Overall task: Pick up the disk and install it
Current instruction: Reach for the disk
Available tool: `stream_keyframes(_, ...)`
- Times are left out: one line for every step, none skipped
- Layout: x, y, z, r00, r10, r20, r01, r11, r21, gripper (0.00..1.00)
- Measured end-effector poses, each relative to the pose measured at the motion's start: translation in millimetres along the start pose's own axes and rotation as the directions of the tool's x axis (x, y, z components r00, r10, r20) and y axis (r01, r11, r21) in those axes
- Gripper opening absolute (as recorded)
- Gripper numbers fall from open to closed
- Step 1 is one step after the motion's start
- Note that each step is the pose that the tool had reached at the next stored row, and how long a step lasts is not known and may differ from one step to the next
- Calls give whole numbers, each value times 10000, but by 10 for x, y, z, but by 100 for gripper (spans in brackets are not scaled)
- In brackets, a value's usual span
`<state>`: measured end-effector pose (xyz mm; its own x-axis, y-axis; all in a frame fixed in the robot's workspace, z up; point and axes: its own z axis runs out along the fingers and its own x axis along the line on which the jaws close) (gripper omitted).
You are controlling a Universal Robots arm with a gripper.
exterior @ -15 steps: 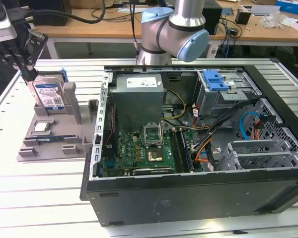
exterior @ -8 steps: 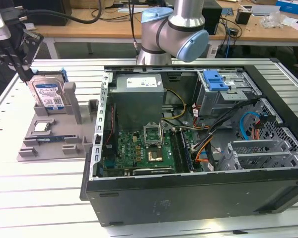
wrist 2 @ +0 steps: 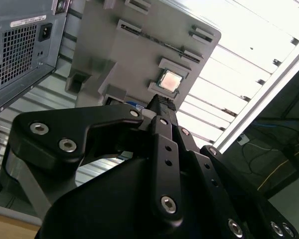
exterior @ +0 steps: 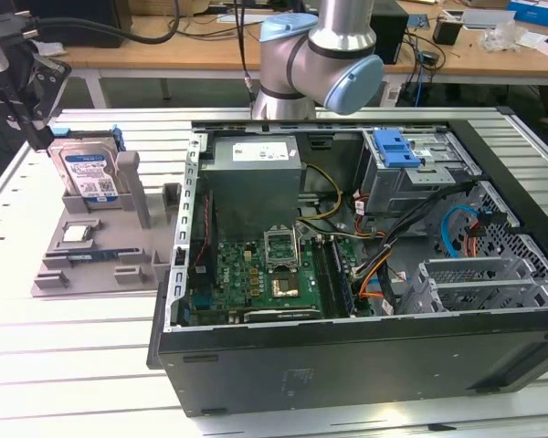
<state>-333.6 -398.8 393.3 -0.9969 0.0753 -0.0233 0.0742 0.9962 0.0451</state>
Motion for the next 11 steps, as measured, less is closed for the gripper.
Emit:
stream_keyframes(16, -2, -1, 10000, -1, 0, 1, 10000, 0, 11)
stream_keyframes(36, -3, -1, 10000, -1, 0, 1, 10000, 1, 11)
stream_keyframes(50, -4, -1, 10000, 0, 0, 0, 10000, 0, 11)
stream_keyframes(60, -5, -2, 10000, -1, 0, 1, 10000, 0, 11)
stream_keyframes(69, -5, -2, 10000, -1, 0, 1, 10000, 0, 11)
stream_keyframes(77, -6, -2, 10000, -1, 0, 1, 10000, 0, 11)
stream_keyframes(86, -7, -2, 10000, -1, 0, 1, 10000, 0, 11)
stream_keyframes(94, -7, -2, 10000, 0, 0, 0, 10000, 0, 11)
stream_keyframes(102, -8, -3, 10000, 0, 0, 0, 10000, 0, 11)
stream_keyframes(120, -9, -3, 10000, -1, 0, 1, 10000, 0, 11)
stream_keyframes(135, -10, -4, 10000, -1, 0, 1, 10000, 0, 11)
